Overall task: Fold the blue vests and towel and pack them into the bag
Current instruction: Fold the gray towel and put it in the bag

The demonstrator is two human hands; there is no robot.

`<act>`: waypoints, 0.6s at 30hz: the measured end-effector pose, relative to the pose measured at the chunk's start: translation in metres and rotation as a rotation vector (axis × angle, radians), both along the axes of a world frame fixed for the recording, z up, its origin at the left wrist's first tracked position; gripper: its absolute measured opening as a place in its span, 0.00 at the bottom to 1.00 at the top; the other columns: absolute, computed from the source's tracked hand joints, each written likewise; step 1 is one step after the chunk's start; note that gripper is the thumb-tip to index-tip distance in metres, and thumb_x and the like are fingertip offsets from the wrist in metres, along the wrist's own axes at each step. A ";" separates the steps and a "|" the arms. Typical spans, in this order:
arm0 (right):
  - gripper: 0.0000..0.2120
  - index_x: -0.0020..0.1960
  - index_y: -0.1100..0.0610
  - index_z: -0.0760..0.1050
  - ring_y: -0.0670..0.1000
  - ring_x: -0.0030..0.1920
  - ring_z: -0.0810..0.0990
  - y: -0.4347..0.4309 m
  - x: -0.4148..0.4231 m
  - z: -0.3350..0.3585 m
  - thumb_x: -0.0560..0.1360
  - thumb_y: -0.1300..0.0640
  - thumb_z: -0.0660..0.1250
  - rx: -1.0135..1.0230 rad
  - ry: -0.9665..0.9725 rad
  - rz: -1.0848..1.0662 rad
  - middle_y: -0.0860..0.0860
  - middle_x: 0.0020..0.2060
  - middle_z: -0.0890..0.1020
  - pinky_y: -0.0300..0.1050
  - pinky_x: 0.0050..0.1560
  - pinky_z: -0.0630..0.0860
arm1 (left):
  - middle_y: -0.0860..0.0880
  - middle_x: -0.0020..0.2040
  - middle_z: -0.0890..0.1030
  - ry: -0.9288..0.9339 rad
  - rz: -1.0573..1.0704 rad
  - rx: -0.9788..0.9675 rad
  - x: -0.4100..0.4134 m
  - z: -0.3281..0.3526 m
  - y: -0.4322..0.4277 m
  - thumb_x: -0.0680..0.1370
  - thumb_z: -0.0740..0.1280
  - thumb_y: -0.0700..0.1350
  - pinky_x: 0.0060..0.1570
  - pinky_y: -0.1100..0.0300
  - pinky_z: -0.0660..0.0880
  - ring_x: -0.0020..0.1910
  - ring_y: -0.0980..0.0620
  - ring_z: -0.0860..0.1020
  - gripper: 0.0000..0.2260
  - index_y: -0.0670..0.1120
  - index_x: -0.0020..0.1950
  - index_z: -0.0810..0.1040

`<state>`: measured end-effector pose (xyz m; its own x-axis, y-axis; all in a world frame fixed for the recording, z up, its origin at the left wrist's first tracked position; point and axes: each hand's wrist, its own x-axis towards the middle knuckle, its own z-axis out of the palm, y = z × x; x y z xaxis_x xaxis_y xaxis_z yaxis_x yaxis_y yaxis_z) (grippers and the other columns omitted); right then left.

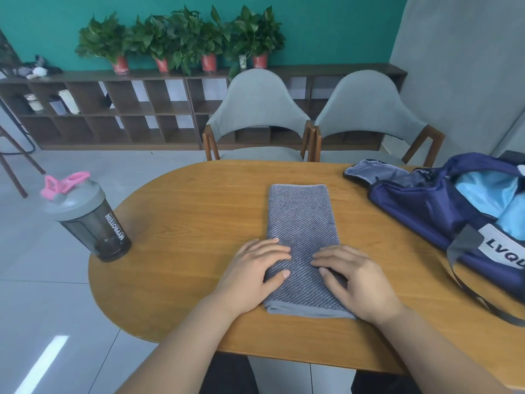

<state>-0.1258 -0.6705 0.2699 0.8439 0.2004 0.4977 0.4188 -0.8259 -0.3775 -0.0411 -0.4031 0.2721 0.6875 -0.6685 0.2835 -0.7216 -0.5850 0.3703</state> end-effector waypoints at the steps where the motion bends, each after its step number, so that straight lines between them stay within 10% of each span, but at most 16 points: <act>1: 0.09 0.60 0.48 0.84 0.44 0.63 0.79 0.002 -0.004 0.003 0.82 0.50 0.70 0.015 -0.004 0.045 0.39 0.60 0.82 0.51 0.62 0.77 | 0.65 0.75 0.73 -0.006 -0.001 0.004 0.000 0.000 0.000 0.85 0.61 0.61 0.82 0.53 0.54 0.79 0.67 0.59 0.18 0.59 0.73 0.77; 6: 0.23 0.61 0.44 0.82 0.43 0.61 0.77 0.009 -0.014 0.005 0.75 0.30 0.71 -0.116 0.076 0.094 0.39 0.61 0.78 0.48 0.62 0.76 | 0.63 0.74 0.74 -0.034 0.000 -0.020 -0.003 0.000 0.001 0.86 0.61 0.60 0.82 0.52 0.55 0.79 0.65 0.60 0.17 0.57 0.72 0.78; 13: 0.22 0.61 0.42 0.83 0.41 0.64 0.77 0.004 -0.007 -0.004 0.76 0.29 0.69 -0.052 0.079 -0.046 0.35 0.62 0.78 0.50 0.65 0.77 | 0.61 0.72 0.77 -0.066 0.003 -0.035 -0.006 -0.001 0.006 0.79 0.65 0.34 0.79 0.47 0.62 0.79 0.61 0.63 0.25 0.54 0.72 0.78; 18: 0.22 0.60 0.40 0.82 0.40 0.65 0.77 0.001 -0.002 -0.007 0.76 0.28 0.67 0.018 0.106 -0.141 0.33 0.62 0.78 0.49 0.67 0.75 | 0.63 0.74 0.74 -0.061 -0.047 -0.034 -0.011 0.004 0.003 0.76 0.67 0.36 0.82 0.53 0.55 0.81 0.63 0.59 0.28 0.55 0.74 0.76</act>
<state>-0.1277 -0.6695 0.2630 0.9109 0.0680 0.4069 0.2564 -0.8661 -0.4291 -0.0521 -0.3998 0.2756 0.6361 -0.6891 0.3471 -0.7700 -0.5376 0.3438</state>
